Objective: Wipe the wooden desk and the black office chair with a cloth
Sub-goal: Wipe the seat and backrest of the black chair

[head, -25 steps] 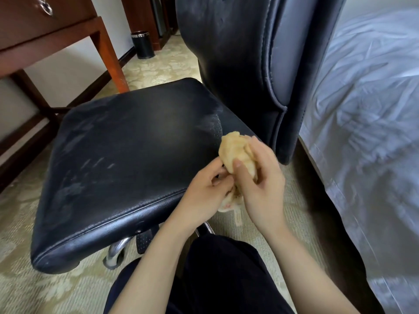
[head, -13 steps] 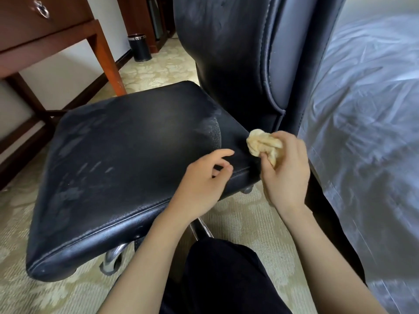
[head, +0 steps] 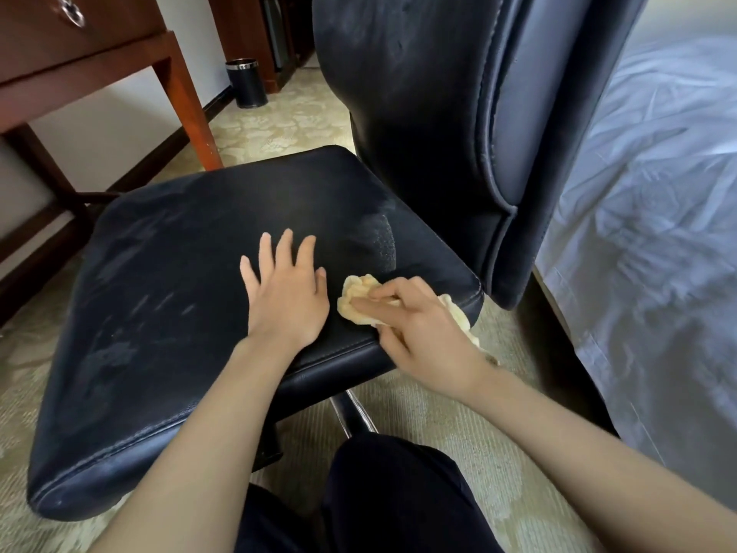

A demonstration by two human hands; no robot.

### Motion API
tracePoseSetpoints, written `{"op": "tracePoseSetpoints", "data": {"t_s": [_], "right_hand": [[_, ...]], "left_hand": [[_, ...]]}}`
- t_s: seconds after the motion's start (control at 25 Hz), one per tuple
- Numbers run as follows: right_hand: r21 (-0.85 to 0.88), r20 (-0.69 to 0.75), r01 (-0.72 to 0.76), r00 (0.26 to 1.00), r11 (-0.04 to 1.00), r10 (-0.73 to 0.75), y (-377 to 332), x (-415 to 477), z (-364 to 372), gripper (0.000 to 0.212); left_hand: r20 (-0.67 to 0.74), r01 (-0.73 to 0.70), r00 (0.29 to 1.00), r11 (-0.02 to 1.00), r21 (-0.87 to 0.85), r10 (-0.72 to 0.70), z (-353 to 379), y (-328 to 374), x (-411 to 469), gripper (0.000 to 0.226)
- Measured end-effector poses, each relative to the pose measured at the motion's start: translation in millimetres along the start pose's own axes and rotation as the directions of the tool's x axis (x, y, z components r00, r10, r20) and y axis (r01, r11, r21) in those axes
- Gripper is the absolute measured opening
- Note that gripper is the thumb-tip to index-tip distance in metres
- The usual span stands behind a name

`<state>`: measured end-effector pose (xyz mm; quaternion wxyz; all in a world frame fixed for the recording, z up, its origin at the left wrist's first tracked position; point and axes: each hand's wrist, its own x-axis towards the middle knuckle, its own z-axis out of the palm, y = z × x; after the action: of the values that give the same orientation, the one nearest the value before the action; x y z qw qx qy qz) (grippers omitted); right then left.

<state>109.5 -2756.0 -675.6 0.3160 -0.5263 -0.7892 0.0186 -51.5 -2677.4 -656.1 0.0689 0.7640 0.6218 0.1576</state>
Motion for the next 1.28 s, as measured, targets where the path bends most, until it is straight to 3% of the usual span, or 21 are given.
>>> {"op": "tracePoseSetpoints", "data": {"t_s": [0.08,0.24,0.44,0.64,0.8,1.04,1.28], "right_hand": [[-0.07,0.068,0.076,0.995,0.995,-0.071,16,11,-5,0.039],[-0.078,0.173,-0.008,0.985,0.997,0.022,49,62,-5,0.041],[-0.265,0.112,-0.181,0.97,0.947,0.216,95,132,14,0.042],[-0.345,-0.017,-0.418,0.898,0.841,0.439,105,169,35,0.039],[-0.367,0.065,-0.293,0.939,0.883,0.339,97,156,31,0.041],[-0.087,0.11,-0.019,0.994,0.996,0.028,47,69,1,0.041],[-0.132,0.139,0.009,0.99,0.991,0.009,25,0,-24,0.041]], "left_hand": [[0.04,0.02,0.999,1.0,-0.003,-0.02,6,-1,5,0.05],[0.027,0.008,1.0,1.0,0.017,-0.009,17,-5,5,0.05],[0.007,-0.01,1.0,1.0,0.006,0.01,22,-6,6,0.051],[-0.007,-0.007,1.0,0.998,0.057,0.008,28,-3,8,0.051],[-0.016,0.021,1.0,0.993,0.118,-0.019,30,0,9,0.05],[-0.015,0.036,0.999,0.989,0.147,-0.034,26,0,7,0.051],[0.001,0.02,1.0,0.985,0.169,-0.02,23,-1,2,0.051]]}}
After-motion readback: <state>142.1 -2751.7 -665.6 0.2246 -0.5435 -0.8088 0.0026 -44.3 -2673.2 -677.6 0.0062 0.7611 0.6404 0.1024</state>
